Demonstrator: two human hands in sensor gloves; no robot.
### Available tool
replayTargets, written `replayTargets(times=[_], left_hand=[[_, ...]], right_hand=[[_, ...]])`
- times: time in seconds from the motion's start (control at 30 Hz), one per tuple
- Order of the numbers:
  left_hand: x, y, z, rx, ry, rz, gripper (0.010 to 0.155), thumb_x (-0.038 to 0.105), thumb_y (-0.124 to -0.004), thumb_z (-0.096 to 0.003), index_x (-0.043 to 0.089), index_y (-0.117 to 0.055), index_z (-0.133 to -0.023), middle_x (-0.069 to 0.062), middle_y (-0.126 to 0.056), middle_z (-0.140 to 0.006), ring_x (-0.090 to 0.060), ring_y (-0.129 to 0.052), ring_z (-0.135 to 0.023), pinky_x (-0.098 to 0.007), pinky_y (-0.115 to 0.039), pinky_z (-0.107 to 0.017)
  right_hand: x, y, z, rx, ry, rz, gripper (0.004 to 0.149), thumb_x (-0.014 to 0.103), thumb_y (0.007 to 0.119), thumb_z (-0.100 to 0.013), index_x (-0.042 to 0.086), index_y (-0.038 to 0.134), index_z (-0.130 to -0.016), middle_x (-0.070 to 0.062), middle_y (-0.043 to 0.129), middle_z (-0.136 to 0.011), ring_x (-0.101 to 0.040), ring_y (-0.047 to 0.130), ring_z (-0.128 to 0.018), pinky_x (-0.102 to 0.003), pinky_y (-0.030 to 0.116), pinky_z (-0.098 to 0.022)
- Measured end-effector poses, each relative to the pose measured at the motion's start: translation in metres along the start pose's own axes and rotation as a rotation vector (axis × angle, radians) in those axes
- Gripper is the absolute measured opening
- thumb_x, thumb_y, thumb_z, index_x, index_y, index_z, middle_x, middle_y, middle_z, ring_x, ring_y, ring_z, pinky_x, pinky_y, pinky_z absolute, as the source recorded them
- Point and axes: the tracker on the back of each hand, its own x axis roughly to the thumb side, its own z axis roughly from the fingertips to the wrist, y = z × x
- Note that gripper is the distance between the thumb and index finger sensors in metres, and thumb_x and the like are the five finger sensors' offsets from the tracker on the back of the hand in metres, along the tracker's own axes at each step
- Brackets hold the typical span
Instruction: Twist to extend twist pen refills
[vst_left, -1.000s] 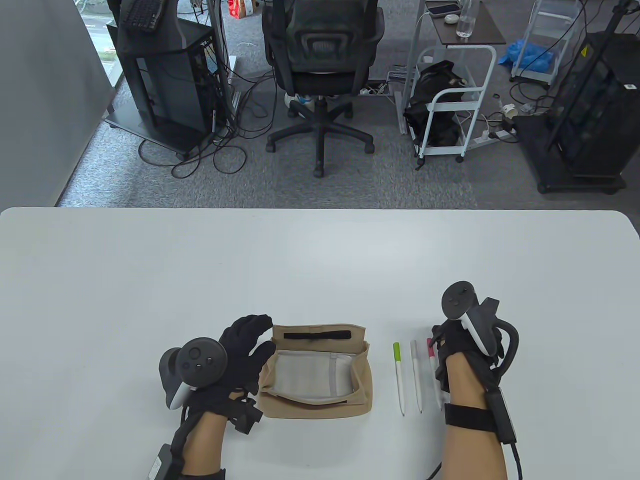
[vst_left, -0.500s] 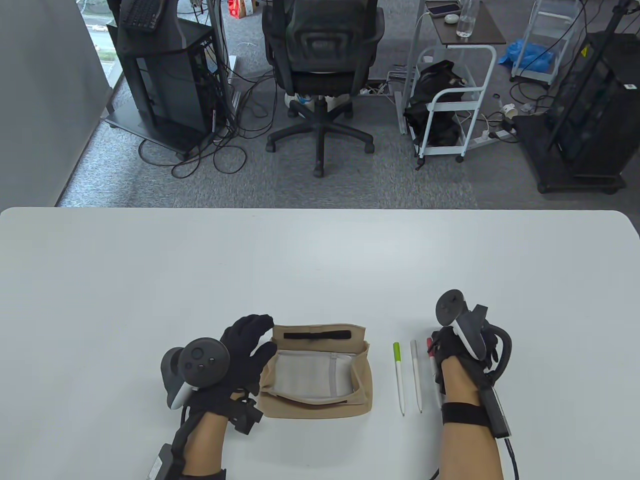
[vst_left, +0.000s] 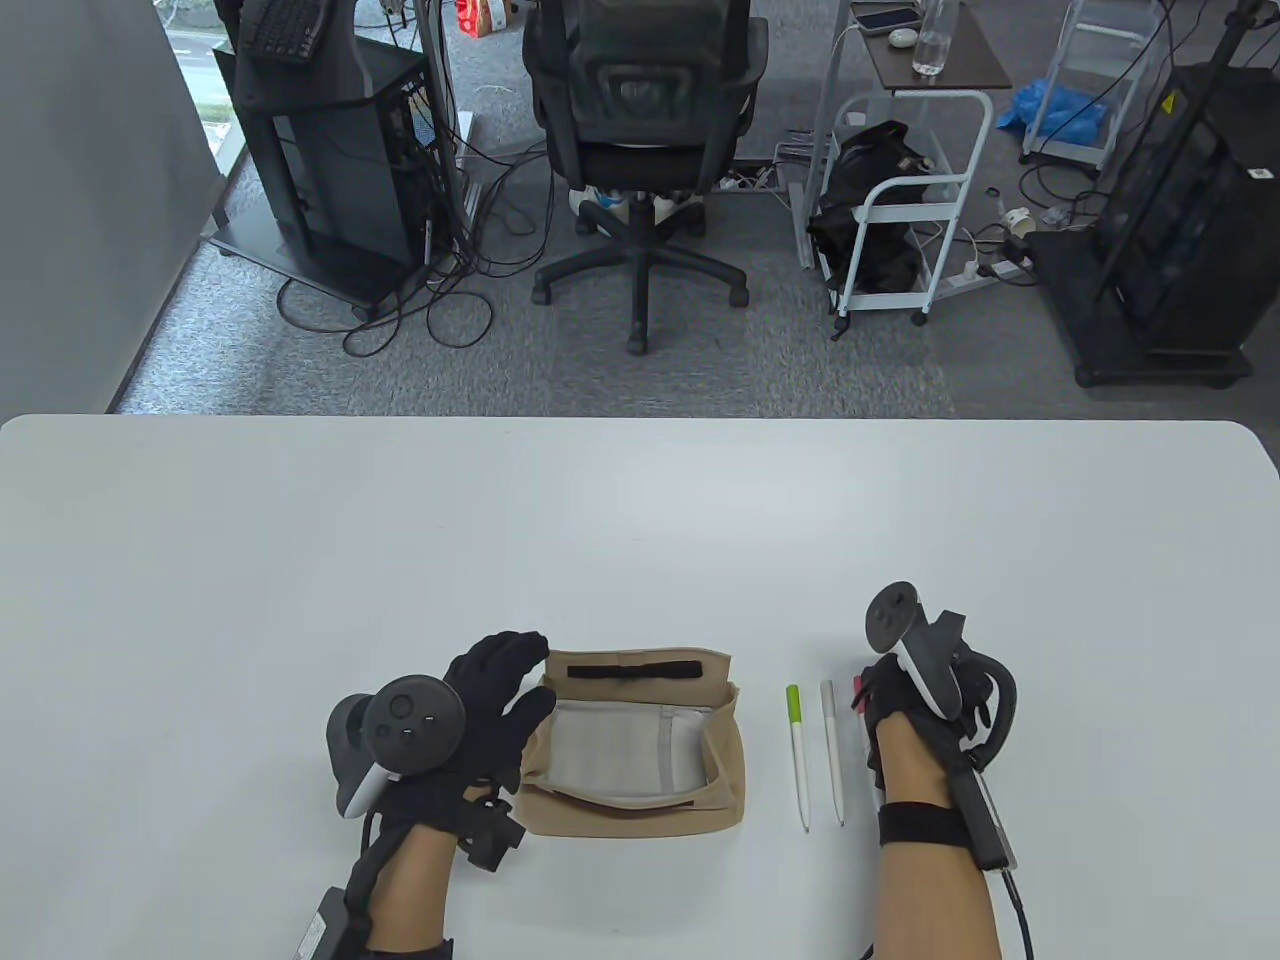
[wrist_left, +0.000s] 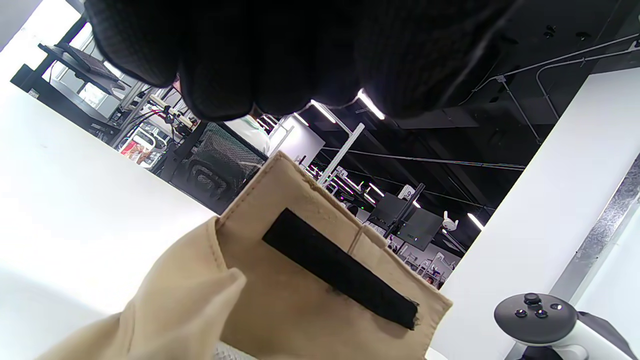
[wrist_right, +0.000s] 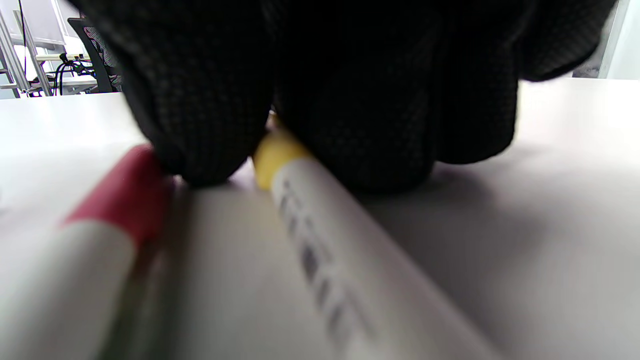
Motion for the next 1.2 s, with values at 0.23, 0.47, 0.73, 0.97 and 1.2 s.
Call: replayTargets(times=[0.23, 0.47, 0.73, 0.97, 1.2], left_hand=[[0.001, -0.001, 0.000, -0.006, 0.001, -0.008, 0.063, 0.039, -0.085, -0.0443, 0.010, -0.072, -0.099, -0.020, -0.074, -0.100, -0.045, -0.084, -0.087, -0.062, -0.069, -0.062], [0.001, -0.001, -0.001, -0.009, 0.002, -0.011, 0.064, 0.039, -0.084, -0.0444, 0.010, -0.072, -0.099, -0.020, -0.074, -0.100, -0.045, -0.084, -0.087, -0.062, -0.069, -0.062], [0.005, -0.001, -0.001, -0.007, -0.016, -0.024, 0.064, 0.039, -0.085, -0.0443, 0.010, -0.072, -0.100, -0.020, -0.074, -0.100, -0.045, -0.084, -0.087, -0.062, -0.069, -0.062], [0.015, -0.006, -0.001, -0.021, -0.049, -0.063, 0.063, 0.039, -0.085, -0.0443, 0.010, -0.072, -0.099, -0.020, -0.074, -0.100, -0.044, -0.085, -0.087, -0.061, -0.070, -0.062], [0.033, -0.022, -0.002, -0.035, -0.120, -0.163, 0.056, 0.035, -0.086, -0.0435, 0.012, -0.081, -0.094, -0.019, -0.083, -0.094, -0.041, -0.094, -0.079, -0.055, -0.078, -0.057]], right_hand=[[-0.001, 0.000, -0.001, 0.012, 0.013, -0.011, 0.055, 0.040, 0.101, -0.032, -0.006, 0.102, -0.062, -0.023, 0.110, -0.044, -0.042, 0.098, -0.055, -0.066, 0.074, -0.051], [-0.007, -0.013, 0.000, 0.000, 0.042, -0.070, 0.057, 0.042, 0.098, -0.035, -0.006, 0.100, -0.066, -0.025, 0.109, -0.050, -0.044, 0.096, -0.058, -0.067, 0.072, -0.052], [0.018, -0.087, 0.031, -0.166, -0.097, -0.222, 0.056, 0.039, 0.094, -0.041, 0.002, 0.092, -0.083, -0.027, 0.100, -0.073, -0.051, 0.086, -0.072, -0.071, 0.063, -0.058], [0.054, -0.113, 0.067, -0.106, -0.374, -0.361, 0.059, 0.038, 0.093, -0.043, 0.003, 0.086, -0.090, -0.029, 0.094, -0.080, -0.053, 0.077, -0.080, -0.073, 0.057, -0.061], [0.090, -0.095, 0.084, 0.052, -0.557, -0.336, 0.062, 0.038, 0.093, -0.043, 0.004, 0.082, -0.094, -0.029, 0.091, -0.083, -0.053, 0.072, -0.083, -0.074, 0.054, -0.062]])
